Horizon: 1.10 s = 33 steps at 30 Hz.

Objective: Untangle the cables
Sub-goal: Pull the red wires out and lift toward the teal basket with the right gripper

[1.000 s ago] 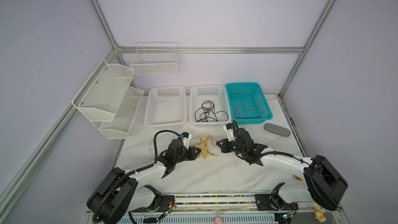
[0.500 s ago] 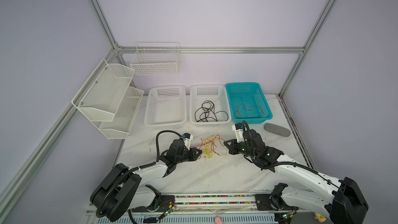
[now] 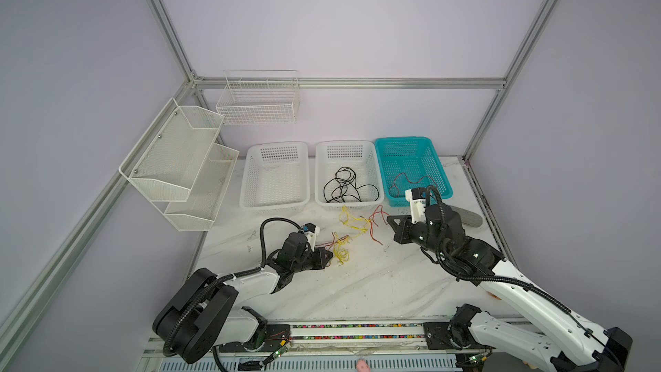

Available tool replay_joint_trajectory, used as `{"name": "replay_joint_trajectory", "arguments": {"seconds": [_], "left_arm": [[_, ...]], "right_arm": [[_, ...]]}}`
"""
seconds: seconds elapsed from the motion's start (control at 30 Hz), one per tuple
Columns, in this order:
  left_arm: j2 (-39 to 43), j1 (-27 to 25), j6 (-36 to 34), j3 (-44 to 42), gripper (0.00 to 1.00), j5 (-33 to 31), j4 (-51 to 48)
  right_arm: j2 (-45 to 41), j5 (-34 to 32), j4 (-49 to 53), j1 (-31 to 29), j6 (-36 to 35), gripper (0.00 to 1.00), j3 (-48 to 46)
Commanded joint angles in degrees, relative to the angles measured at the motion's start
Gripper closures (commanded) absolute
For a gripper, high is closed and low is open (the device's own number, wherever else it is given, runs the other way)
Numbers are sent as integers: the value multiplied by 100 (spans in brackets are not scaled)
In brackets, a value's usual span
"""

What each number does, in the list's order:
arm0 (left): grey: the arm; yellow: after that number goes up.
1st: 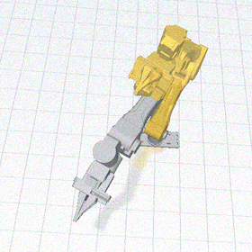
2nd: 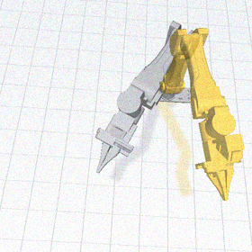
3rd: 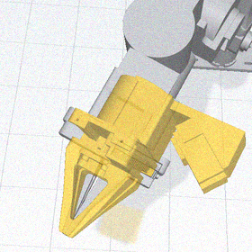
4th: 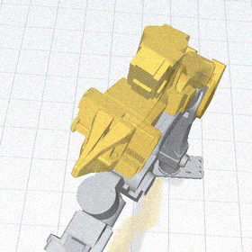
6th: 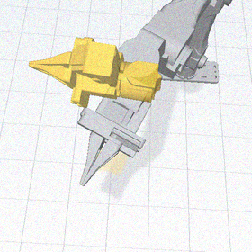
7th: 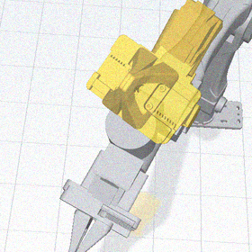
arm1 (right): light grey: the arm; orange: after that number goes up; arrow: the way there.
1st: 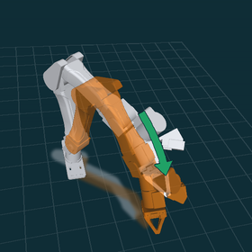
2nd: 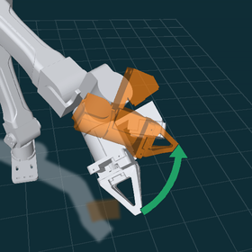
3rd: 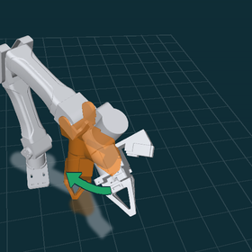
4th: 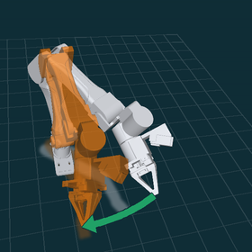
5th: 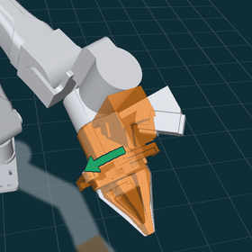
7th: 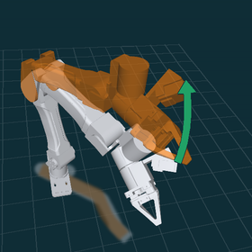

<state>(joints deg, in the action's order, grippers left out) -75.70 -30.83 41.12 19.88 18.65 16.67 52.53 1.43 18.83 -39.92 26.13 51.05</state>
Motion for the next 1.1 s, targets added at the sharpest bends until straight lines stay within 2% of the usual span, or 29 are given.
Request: {"name": "replay_joint_trajectory", "arguments": {"seconds": [0.0, 0.7, 1.07], "left_arm": [[-132, 25, -148, -98, 100, -213, -245], [-363, 24, -189, -7, 100, -326, -321], [-431, 25, -195, 66, 100, -493, -496]], "right_arm": [[-198, -386, 297, 29, -186, 100, 441], [-411, -655, 1322, 28, -591, 100, 2175], [-520, -277, 1386, 33, -627, 100, 2660]]}}
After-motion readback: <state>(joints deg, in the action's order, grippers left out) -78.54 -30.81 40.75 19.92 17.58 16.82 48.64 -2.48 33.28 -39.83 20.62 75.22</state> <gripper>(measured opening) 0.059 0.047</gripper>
